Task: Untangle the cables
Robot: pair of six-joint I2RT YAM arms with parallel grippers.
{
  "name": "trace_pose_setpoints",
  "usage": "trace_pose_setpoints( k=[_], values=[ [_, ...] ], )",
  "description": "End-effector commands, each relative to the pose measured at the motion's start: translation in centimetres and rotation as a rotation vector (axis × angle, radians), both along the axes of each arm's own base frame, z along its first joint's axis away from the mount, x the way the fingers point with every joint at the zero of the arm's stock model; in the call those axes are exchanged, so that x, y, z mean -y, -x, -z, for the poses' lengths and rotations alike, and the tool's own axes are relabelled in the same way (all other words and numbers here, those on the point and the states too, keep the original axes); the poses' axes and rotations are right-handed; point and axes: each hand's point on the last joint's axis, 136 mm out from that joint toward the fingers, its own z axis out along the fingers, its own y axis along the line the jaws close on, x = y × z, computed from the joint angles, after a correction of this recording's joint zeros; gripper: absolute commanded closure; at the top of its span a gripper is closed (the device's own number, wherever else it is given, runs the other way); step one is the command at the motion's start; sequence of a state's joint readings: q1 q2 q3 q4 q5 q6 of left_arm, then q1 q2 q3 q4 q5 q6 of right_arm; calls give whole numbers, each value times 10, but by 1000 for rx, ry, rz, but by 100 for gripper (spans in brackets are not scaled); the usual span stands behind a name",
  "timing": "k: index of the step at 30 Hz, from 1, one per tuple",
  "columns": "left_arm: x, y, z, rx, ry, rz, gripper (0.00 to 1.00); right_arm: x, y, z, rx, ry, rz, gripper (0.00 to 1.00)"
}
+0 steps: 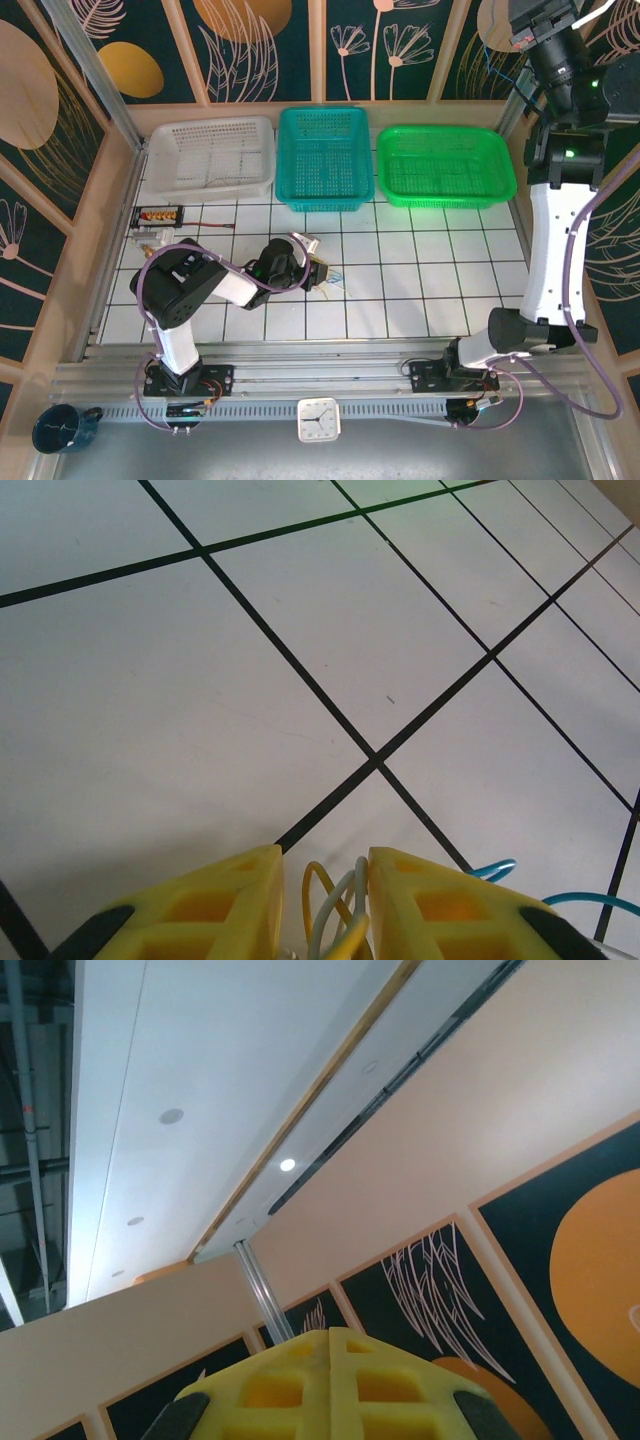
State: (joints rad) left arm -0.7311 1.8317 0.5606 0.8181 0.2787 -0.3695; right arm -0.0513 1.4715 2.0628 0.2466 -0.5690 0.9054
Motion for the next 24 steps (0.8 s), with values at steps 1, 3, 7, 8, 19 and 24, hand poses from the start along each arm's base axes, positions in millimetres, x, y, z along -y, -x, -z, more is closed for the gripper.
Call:
trace_pose_setpoints(
  k=[1,3,7,8,19,24],
  values=[
    [1,-4,-15,23,33,-12,68,-2,1,2,3,13,-19,100],
    [3,-4,-19,23,41,-10,62,-1,-4,7,-9,19,-9,100],
    [5,-5,-30,26,63,-14,47,-1,-14,21,-43,25,-8,100],
    [5,-6,-33,28,69,-17,43,-1,-15,24,-48,24,-10,100],
    [3,-5,-84,80,168,-39,16,-22,-37,56,-105,38,-63,100],
    [-1,-9,-105,116,194,-71,11,-42,-49,63,-107,64,-91,100]
  ],
)
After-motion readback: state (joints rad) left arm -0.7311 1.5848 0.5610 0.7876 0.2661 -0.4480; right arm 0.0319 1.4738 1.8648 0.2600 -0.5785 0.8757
